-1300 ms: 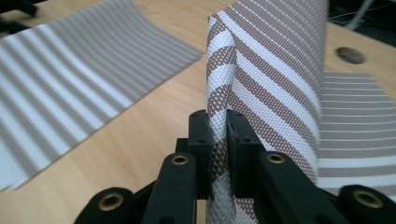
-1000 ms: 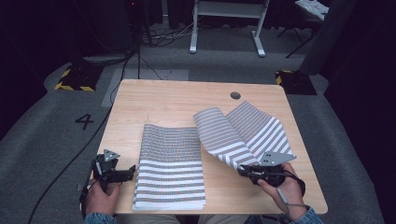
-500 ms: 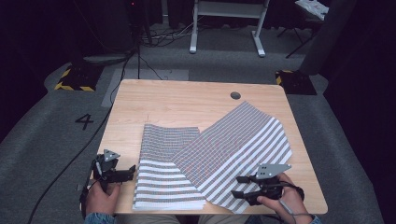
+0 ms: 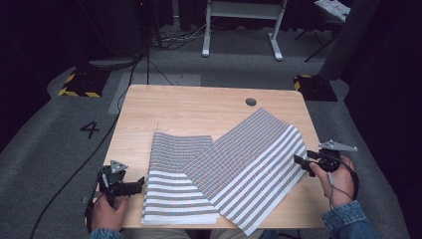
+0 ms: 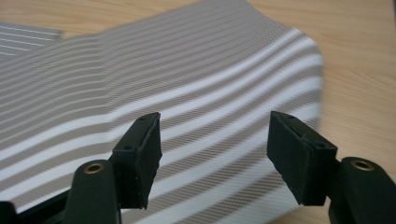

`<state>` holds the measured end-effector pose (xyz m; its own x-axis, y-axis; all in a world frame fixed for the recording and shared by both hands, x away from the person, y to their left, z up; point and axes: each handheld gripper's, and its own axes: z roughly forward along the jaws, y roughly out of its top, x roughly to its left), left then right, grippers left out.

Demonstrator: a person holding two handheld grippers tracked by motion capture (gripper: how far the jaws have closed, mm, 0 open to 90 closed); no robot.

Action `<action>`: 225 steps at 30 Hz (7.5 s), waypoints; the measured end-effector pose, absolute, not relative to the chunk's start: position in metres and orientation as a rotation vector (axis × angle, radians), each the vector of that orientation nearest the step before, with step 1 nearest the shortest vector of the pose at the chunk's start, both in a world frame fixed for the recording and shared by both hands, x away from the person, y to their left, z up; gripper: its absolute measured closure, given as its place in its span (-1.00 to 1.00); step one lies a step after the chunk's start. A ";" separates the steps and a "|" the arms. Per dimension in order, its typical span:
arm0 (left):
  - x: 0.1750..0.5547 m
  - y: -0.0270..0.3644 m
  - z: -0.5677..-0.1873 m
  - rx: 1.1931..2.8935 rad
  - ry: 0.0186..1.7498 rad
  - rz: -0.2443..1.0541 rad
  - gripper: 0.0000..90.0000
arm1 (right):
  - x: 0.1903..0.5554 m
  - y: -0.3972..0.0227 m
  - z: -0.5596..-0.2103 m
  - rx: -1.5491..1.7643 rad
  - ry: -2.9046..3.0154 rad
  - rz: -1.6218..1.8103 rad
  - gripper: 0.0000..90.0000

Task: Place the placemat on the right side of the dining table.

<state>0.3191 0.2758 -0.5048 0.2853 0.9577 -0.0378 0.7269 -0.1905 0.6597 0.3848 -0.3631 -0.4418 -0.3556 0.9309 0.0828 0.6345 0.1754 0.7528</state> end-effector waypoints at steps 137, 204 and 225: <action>0.322 0.276 -0.505 1.991 1.500 0.520 -0.99 | 0.347 -0.173 -0.453 0.930 2.441 1.011 0.89; 0.322 0.275 -0.505 1.985 1.507 0.522 -0.99 | 0.303 -0.253 -0.475 0.967 2.503 0.987 0.81; 0.322 0.275 -0.505 1.985 1.507 0.522 -0.99 | 0.302 -0.255 -0.476 0.961 2.506 0.969 0.79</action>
<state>0.3218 0.2751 -0.5047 0.2827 0.9584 -0.0393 0.7286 -0.1879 0.6587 0.3020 -0.2547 -0.4756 -0.7366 0.6759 -0.0258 0.4827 0.5520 0.6799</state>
